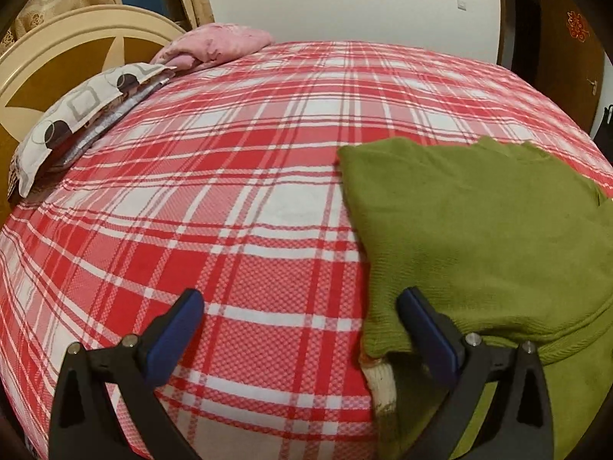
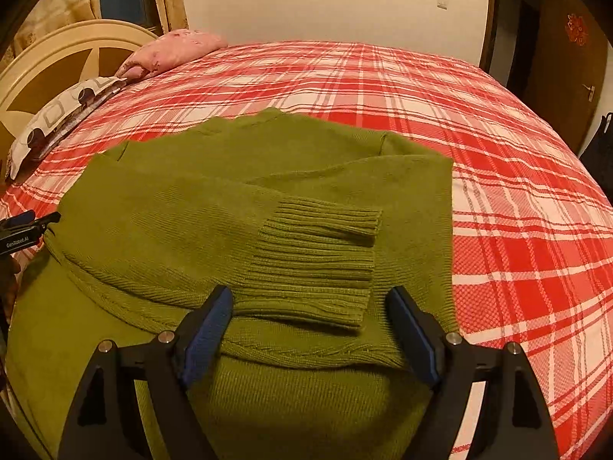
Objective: Fold small clothes
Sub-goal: 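Open the right gripper and withdraw it from the folded side, then move both grippers over the ribbed hem of the folded sweater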
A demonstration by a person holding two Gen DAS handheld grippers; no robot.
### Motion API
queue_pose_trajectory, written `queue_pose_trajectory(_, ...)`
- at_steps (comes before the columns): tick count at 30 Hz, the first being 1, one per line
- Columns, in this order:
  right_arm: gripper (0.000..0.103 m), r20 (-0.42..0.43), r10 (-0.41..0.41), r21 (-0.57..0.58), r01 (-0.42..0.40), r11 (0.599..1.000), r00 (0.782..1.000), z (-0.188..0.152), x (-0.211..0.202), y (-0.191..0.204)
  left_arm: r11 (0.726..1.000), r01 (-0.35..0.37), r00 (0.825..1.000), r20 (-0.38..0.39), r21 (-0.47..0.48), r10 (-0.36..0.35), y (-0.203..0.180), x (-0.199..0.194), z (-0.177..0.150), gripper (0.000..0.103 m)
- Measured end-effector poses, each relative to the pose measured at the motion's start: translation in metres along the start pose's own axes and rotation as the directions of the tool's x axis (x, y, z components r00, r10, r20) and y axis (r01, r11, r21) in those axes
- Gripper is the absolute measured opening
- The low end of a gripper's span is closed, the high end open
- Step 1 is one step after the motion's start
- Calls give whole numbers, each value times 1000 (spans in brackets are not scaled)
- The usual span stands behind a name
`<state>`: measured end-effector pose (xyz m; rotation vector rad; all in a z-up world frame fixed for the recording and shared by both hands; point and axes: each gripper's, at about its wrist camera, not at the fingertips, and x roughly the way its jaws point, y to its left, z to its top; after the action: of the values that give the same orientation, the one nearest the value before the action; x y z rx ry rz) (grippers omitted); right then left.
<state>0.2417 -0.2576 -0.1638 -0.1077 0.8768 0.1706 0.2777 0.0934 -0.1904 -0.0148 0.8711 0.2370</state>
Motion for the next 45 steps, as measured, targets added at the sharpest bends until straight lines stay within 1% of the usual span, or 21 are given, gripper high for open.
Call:
queue_pose_trajectory(4, 83, 4, -10, 4, 10, 1000, 1000, -3, -5, 0, 1000, 8, 1000, 6, 8, -8, 1, -13, -10, 103)
queue_pose_trajectory(6, 83, 6, -21, -1, 21, 1000, 1000, -9, -13, 2, 1000, 10, 1000, 19, 14, -10, 1, -22, -16, 103)
queue_pose_trajectory(8, 83, 0, -12, 7, 12, 1000, 1000, -15, -18, 1, 1000, 3, 1000, 20, 21, -4, 1, -30, -22, 103)
queue_pose_trajectory(11, 83, 18, -18, 16, 18, 1000, 1000, -25, -32, 1, 1000, 5, 1000, 23, 21, -6, 5, -44, -33, 103)
queue_pose_trajectory(13, 83, 0, -3, 38, 4, 999, 1000, -35, -40, 0, 999, 33, 999, 33, 7, -33, 10, -58, -42, 103)
queue_pose_trajectory(14, 83, -2, 1, 42, -1, 999, 1000, -41, -43, 1, 999, 34, 999, 35, 6, -34, 10, -61, -44, 103)
queue_pose_trajectory(17, 83, -13, -3, 23, 3, 1000, 1000, -61, -52, 5, 998, 60, 997, 38, 6, -60, 13, -79, -58, 103)
queue_pose_trajectory(21, 83, -1, 1, 55, -1, 998, 1000, -84, -70, 3, 996, 92, 995, 34, -2, -92, 14, -97, -76, 103)
queue_pose_trajectory(24, 83, 5, -2, 69, 2, 998, 1000, -96, -82, 4, 993, 121, 993, 12, 12, -121, 11, -109, -92, 103)
queue_pose_trajectory(26, 83, -1, -5, 66, 5, 998, 1000, -104, -89, 6, 990, 139, 990, -6, 2, -139, 12, -116, -104, 103)
queue_pose_trajectory(27, 83, -2, -11, 63, 11, 998, 1000, -109, -95, 8, 987, 163, 986, -23, -10, -163, 12, -122, -113, 103)
queue_pose_trajectory(29, 83, 1, -15, 67, 15, 998, 1000, -118, -107, 10, 982, 188, 981, -47, -9, -188, 12, -132, -133, 103)
queue_pose_trajectory(34, 83, 9, 27, 118, -28, 993, 1000, -155, -143, 7, 982, 182, 982, -58, 44, -180, 11, -157, -171, 102)
queue_pose_trajectory(36, 83, 8, 17, 120, -18, 993, 1000, -173, -155, 7, 982, 184, 982, -49, 40, -182, 15, -170, -182, 102)
queue_pose_trajectory(39, 83, 9, 3, 116, -4, 993, 1000, -194, -170, 8, 979, 204, 978, -45, 20, -203, 20, -184, -197, 99)
queue_pose_trajectory(40, 82, 13, 5, 124, -7, 992, 1000, -201, -176, 8, 976, 217, 975, -59, 14, -216, 20, -187, -201, 95)
queue_pose_trajectory(43, 82, 26, -3, 130, 0, 992, 1000, -216, -189, 9, 968, 251, 964, -94, 11, -249, 19, -190, -210, 90)
queue_pose_trajectory(45, 81, 22, -10, 130, 7, 991, 1000, -225, -195, 11, 965, 262, 961, -100, 21, -259, 18, -194, -215, 90)
